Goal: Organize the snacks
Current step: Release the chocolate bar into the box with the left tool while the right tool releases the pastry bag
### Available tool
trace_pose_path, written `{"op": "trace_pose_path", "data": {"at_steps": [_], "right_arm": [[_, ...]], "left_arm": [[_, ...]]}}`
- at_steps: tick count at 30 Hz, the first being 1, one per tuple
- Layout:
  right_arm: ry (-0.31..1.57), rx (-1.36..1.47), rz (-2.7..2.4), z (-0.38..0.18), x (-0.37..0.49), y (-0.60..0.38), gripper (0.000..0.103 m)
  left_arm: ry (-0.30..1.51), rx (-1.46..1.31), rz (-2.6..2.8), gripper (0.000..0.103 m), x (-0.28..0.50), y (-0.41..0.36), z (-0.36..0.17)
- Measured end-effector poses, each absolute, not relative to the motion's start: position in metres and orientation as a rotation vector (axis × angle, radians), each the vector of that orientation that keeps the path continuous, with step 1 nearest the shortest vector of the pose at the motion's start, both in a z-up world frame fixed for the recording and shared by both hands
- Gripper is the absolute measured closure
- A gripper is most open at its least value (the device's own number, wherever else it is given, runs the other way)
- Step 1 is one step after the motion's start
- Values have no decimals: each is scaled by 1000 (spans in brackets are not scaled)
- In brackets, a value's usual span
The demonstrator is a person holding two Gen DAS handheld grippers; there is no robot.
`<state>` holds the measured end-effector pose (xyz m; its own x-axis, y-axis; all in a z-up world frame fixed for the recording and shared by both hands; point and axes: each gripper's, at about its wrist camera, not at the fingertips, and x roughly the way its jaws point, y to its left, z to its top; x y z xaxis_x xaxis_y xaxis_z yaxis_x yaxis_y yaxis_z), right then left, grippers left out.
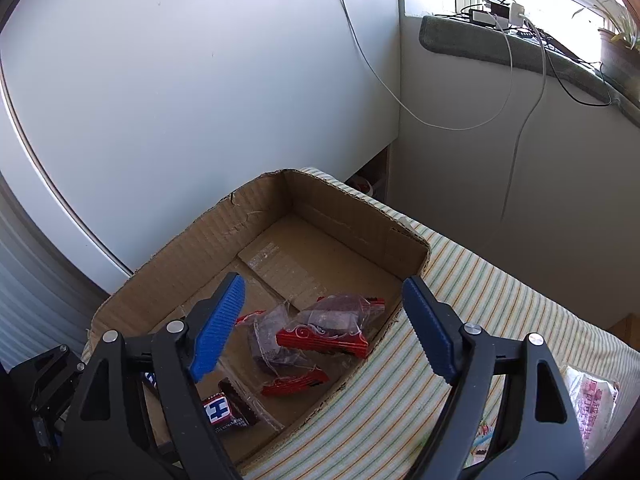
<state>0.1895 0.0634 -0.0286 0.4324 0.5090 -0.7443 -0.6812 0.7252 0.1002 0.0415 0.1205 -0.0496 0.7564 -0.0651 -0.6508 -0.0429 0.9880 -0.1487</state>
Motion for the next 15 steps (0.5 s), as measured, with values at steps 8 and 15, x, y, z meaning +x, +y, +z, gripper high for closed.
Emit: {"op": "trace_pose_path", "data": {"at_steps": [8,15], "right_arm": [[820,-212,731,-14,182,43,20],[795,-196,712,3,168,16,20]], "left_arm": [[697,-164,-10,46,32,119,-43],[685,-160,-18,46,22,110,-37]]}}
